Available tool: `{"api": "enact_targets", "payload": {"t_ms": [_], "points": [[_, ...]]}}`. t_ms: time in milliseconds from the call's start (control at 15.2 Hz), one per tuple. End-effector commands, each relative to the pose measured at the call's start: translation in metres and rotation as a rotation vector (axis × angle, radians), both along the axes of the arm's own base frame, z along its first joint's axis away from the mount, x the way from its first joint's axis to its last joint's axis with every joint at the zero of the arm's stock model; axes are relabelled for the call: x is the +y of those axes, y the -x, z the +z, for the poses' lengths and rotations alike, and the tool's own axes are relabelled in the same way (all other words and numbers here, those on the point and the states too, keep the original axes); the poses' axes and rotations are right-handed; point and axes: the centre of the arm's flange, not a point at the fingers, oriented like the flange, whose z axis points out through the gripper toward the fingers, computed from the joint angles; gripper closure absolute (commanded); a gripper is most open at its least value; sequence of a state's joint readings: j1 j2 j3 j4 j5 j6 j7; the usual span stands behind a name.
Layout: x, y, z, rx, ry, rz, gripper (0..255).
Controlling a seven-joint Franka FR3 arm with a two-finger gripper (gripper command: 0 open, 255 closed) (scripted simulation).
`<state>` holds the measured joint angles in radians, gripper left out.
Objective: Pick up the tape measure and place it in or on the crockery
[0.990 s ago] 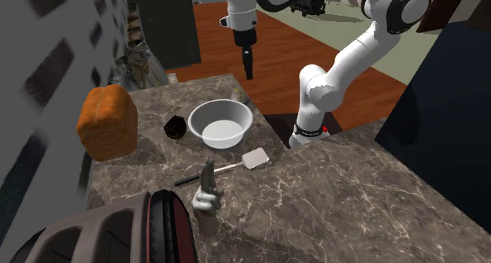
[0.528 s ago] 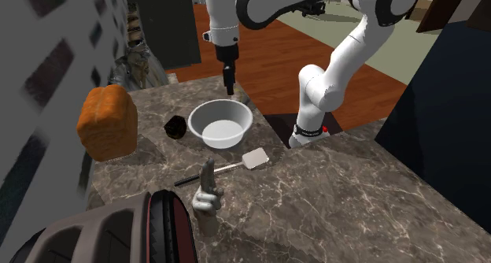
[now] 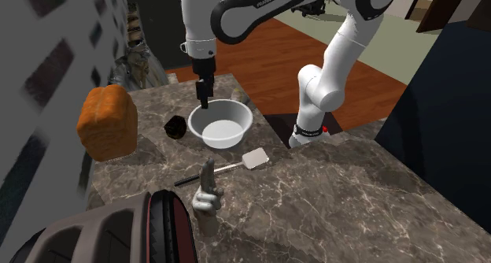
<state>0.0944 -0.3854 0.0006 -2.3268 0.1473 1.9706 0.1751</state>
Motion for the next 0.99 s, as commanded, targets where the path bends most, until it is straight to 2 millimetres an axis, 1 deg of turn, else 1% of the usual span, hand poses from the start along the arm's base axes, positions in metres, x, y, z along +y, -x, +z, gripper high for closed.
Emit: {"api": "enact_targets", "payload": {"t_ms": [0,330,396,924], "points": [[0.010,-0.021,-0.011,-0.020,-0.017,-0.013,0],[0.033,-0.071,-0.025,-0.066,-0.058,-0.040,0],[0.036,-0.079,-0.027,-0.072,-0.064,-0.044,0],[0.044,-0.083,-0.066,-0.072,-0.064,-0.044,0]]}}
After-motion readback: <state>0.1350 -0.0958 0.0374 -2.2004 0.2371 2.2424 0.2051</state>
